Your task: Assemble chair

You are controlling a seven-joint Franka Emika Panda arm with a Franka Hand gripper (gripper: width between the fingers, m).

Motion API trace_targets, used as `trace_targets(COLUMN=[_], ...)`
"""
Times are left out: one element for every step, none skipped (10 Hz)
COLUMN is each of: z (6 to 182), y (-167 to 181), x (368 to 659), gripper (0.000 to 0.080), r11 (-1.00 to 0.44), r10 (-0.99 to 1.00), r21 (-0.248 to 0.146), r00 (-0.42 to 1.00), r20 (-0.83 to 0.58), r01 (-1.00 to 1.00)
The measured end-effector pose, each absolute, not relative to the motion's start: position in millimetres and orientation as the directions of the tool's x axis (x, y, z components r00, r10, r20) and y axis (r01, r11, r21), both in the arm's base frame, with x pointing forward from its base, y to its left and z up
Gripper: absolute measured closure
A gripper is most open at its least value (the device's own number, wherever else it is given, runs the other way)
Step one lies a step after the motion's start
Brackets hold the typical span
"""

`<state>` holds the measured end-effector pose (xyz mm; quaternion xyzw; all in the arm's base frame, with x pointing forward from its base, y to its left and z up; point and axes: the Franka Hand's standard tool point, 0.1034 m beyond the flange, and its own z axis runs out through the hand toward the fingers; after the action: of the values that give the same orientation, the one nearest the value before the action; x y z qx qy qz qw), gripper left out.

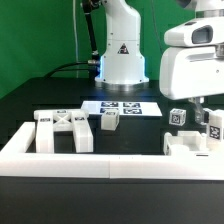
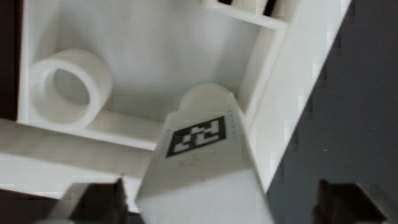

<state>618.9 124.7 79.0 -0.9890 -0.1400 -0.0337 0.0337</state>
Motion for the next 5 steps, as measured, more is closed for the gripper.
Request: trace_targets(z=[79.1, 79.0, 79.0, 79.1, 79.1], y=[124.8, 124.7, 124.4, 124.6, 124.6], x=[619.0, 619.0, 619.6, 620.1, 620.3], gripper=[0.0514, 0.0514, 0.0512, 0.0512, 0.0512], r11=[-0.962, -0.963, -0.979, -0.995, -0.995], r10=[0.264, 0.259, 0.187, 0.048, -0.044], r21=[-0.058, -0.059, -0.066, -0.081, -0.088], r00=[0.962, 0.963, 0.980, 0.997, 0.997], r20=[0.076, 0.076, 0.072, 0.065, 0.058], r01=[0.268, 0.263, 0.192, 0.053, -0.039])
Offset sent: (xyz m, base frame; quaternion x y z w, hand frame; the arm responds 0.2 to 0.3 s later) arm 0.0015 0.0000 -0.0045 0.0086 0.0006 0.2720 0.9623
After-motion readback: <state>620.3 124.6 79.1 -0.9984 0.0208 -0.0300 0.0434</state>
